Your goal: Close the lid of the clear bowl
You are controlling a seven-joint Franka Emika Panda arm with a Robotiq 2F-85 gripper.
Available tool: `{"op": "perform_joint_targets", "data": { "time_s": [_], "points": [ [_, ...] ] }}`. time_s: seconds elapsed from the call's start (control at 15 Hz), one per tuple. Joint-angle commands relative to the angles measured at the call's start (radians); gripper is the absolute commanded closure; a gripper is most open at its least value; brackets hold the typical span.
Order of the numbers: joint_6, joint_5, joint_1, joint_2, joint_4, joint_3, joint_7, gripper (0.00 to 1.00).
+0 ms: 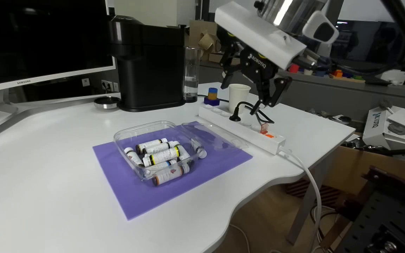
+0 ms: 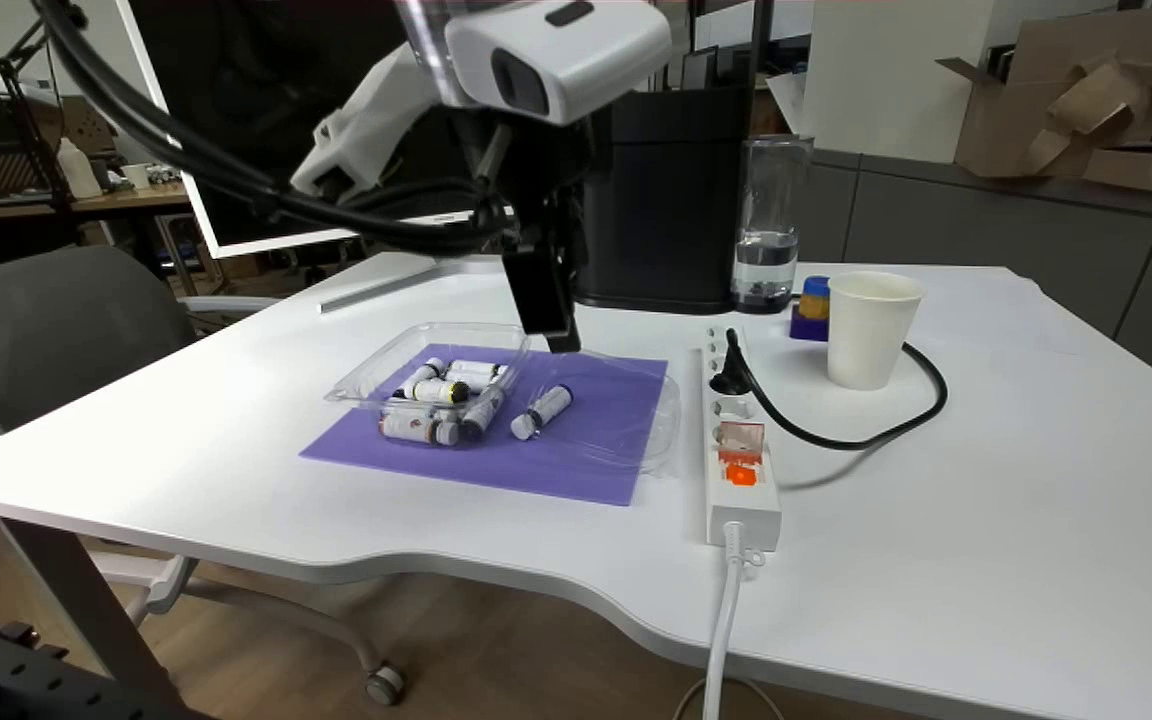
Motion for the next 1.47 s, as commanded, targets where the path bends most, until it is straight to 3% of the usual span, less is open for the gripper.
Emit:
{"op": "perform_joint_targets", "data": {
  "time_s": [0.0, 0.07, 0.27, 0.47, 1.0, 1.4],
  "points": [
    [-0.101, 0.094, -0.037, 0.165, 0.083, -0.022, -0.095, 0.0],
    [-0.056, 0.051, -0.016, 0.07, 0.024, -0.011, -0.049, 0.0],
    [-0.089, 0.069, -0.035, 0.163, 0.059, -0.017, -0.076, 0.0],
    [-0.059, 0.144, -0.032, 0.171, 0.09, -0.004, -0.146, 0.0],
    [-0.108, 0.441, -0.033, 0.234, 0.167, -0.013, -0.436, 0.0],
    [-0.183, 0.502, -0.035, 0.351, 0.204, -0.021, -0.486, 0.0]
  ]
}}
